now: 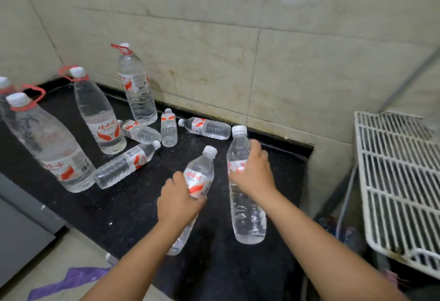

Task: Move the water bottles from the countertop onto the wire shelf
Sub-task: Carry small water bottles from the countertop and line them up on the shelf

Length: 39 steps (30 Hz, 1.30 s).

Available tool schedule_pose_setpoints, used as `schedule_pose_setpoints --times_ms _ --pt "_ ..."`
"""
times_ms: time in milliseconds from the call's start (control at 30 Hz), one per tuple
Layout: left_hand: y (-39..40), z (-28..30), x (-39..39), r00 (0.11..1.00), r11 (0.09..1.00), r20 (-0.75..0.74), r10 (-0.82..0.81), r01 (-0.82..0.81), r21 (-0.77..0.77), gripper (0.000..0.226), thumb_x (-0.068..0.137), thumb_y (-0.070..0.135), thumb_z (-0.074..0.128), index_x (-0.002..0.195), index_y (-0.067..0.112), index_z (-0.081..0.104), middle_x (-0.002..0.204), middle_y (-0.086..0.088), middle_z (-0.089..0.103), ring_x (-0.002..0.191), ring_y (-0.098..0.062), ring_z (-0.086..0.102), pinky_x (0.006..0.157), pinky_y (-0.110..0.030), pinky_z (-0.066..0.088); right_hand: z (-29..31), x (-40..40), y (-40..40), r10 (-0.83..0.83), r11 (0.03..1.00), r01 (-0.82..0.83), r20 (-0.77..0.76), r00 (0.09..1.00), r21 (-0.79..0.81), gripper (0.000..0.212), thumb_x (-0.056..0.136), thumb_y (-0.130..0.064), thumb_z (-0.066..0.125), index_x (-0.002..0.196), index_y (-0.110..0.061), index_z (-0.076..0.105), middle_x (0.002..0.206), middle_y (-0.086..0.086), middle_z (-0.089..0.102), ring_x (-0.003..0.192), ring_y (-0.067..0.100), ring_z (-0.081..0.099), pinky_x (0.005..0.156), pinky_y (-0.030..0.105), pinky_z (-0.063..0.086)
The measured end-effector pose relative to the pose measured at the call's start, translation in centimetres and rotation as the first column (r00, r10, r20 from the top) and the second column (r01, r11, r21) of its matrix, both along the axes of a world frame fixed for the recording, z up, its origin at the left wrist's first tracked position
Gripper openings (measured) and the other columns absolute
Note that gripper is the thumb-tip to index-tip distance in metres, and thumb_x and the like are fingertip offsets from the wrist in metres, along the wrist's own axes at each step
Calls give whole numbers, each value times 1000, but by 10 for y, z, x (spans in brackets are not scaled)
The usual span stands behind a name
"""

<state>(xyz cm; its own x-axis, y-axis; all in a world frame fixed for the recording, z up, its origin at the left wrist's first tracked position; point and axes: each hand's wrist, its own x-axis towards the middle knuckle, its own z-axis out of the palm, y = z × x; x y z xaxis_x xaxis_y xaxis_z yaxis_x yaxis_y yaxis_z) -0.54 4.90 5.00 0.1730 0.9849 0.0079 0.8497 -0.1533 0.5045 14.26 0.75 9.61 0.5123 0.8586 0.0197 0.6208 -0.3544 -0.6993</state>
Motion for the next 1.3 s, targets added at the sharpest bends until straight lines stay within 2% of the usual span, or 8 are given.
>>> schedule_pose_setpoints --times_ms 267,433,533,700,800,1033,1167,1300 --pt "-28 142 120 901 929 372 -221 79 361 60 68 39 73 108 3 46 104 -15 54 99 -34 52 80 -42 46 158 98 -64 -240 874 156 129 962 460 78 70 -10 70 134 -9 25 127 17 38 113 33 46 87 31 40" --pt "-90 189 201 805 872 471 -362 113 477 57 68 29 72 111 2 45 102 -11 51 99 -33 50 80 -41 45 188 173 -159 -415 799 269 169 894 537 80 69 -6 70 136 -9 25 133 16 35 120 29 41 84 22 33" --pt "-139 196 248 754 842 500 -425 128 524 59 69 28 73 113 0 44 104 -14 51 100 -33 49 83 -43 44 184 210 -216 -492 764 341 152 858 548 81 68 -4 71 135 -7 27 134 16 37 120 31 43 91 28 37" --pt "-207 189 316 684 860 574 -450 157 486 64 69 24 75 118 0 42 111 -17 50 107 -33 46 90 -42 39 161 260 -289 -538 731 410 91 838 545 86 68 -6 75 138 -11 26 139 10 36 125 25 41 90 22 34" --pt "-237 179 347 657 879 617 -433 158 449 70 69 25 77 122 1 40 115 -16 49 109 -31 45 95 -42 39 149 285 -314 -551 699 450 17 835 557 86 68 -10 77 138 -7 27 141 10 36 128 25 39 99 26 35" --pt "-268 156 397 623 934 704 -342 139 330 74 70 17 77 128 -4 36 126 -23 43 118 -35 36 103 -47 31 124 306 -320 -555 604 501 -124 823 620 79 70 -8 77 135 -11 34 138 5 41 127 19 40 87 11 25" --pt "-266 142 405 645 958 713 -275 120 261 77 70 10 76 132 -3 32 131 -23 39 124 -36 32 107 -50 29 119 304 -302 -659 521 599 -160 735 608 77 73 -13 75 137 -15 33 141 6 38 129 22 36 102 27 30" --pt "-261 141 403 667 964 701 -255 116 239 82 71 12 76 135 -3 26 136 -23 34 129 -36 26 111 -47 23 118 296 -287 -707 510 689 -204 677 515 73 78 -15 68 139 -28 29 137 9 33 123 25 35 99 39 35"
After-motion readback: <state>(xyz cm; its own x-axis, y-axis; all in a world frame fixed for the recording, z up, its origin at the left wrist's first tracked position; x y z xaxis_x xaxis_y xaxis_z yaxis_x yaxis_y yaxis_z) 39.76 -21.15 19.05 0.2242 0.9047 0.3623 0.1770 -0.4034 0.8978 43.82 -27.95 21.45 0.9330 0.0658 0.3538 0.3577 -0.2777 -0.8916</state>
